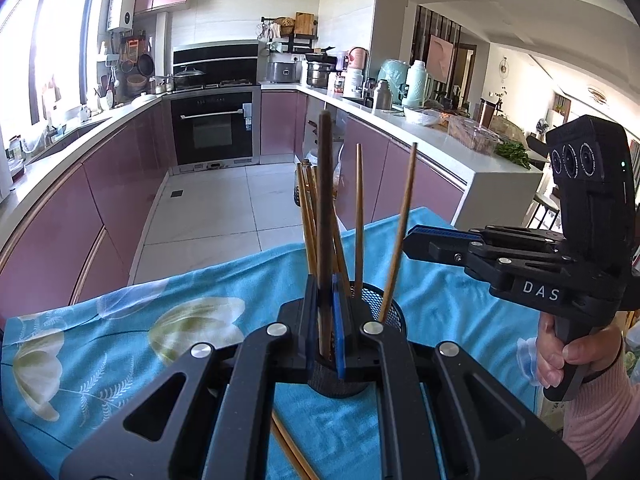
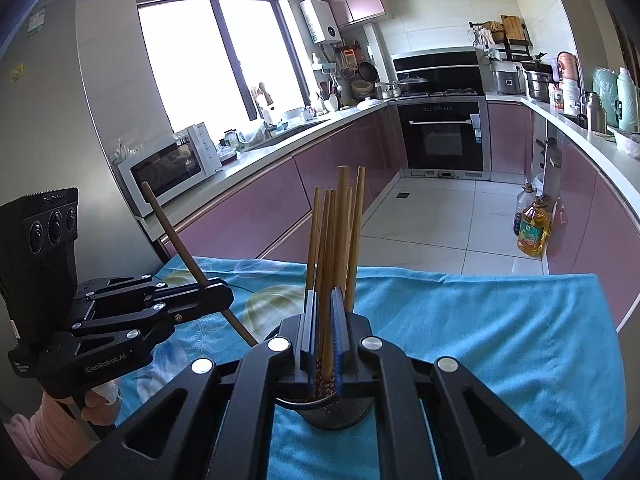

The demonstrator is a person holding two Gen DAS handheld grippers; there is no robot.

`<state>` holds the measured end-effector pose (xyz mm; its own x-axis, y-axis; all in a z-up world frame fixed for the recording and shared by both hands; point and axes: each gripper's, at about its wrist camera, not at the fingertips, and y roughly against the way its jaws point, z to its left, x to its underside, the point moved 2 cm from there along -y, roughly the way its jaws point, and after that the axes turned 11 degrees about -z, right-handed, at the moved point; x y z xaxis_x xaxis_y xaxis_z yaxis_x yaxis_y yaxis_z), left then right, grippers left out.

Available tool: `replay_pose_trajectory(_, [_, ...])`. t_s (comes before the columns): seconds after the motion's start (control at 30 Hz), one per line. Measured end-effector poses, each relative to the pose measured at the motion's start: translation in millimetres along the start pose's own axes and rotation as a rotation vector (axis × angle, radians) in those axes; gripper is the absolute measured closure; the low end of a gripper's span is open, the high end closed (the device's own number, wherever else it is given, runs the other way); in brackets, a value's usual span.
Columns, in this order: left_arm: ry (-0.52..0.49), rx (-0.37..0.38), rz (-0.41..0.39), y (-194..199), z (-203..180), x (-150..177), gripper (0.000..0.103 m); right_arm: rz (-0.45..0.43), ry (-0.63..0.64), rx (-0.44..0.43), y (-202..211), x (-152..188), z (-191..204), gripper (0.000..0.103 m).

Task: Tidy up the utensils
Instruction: 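Open both grippers to release the chopsticks into the cup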

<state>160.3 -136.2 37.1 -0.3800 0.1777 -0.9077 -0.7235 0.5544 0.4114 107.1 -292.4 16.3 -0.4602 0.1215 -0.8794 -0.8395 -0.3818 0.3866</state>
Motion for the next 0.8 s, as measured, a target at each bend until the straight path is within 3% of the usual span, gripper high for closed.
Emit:
replay_pose_trajectory(0.57, [0.048,0.000,0.042,-34.4,11.6,6.8,0.095,0.018,-0.020,-0.007,-10.7,7.4,-1.0,0.095])
replay_pose_trajectory(0.67, [0.054,0.000,0.029,-33.3,13.4,7.4,0.087,0.016,-0.022,-0.008,-8.9,9.6,-0.4,0.092])
replay_pose_trajectory(0.8, [0.072,-0.008,0.015,-29.9,17.5,8.7,0.084,0.021,-0.024,-0.012,-7.4,13.7,1.2,0.085])
